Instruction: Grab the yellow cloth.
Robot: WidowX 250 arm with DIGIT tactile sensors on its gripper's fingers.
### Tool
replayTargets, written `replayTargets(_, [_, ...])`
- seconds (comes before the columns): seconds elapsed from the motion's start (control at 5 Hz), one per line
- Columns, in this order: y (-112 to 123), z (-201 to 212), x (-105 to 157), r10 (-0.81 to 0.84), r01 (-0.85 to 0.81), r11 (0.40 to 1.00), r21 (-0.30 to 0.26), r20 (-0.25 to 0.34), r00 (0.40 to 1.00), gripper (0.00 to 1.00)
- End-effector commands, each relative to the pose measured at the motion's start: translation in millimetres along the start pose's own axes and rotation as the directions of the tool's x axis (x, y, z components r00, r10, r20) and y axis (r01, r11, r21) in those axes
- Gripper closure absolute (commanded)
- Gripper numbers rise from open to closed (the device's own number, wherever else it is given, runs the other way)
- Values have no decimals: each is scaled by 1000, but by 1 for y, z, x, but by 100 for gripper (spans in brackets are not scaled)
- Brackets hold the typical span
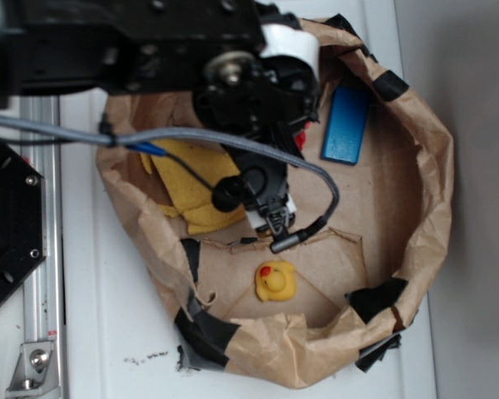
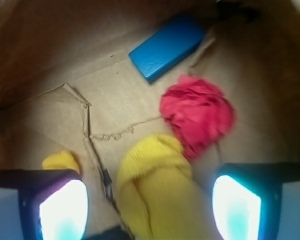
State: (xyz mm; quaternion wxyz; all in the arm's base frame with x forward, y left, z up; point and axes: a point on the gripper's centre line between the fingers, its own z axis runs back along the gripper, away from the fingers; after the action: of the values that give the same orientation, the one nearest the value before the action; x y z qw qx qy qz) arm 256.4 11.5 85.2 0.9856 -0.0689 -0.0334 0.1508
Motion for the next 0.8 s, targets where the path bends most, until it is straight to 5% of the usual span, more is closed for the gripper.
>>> replayTargets(0.0, [-9, -61, -6, -146, 142, 989, -45, -97, 985, 0])
replayTargets(0.2, [-10, -61, -21, -151, 150, 988, -19, -163, 975, 0])
replayTargets(0.4, [-13, -46, -33, -186, 202, 978, 56, -211, 960, 100])
replayTargets(0.6, [-13, -39, -34, -208, 225, 972, 68, -193, 959, 100])
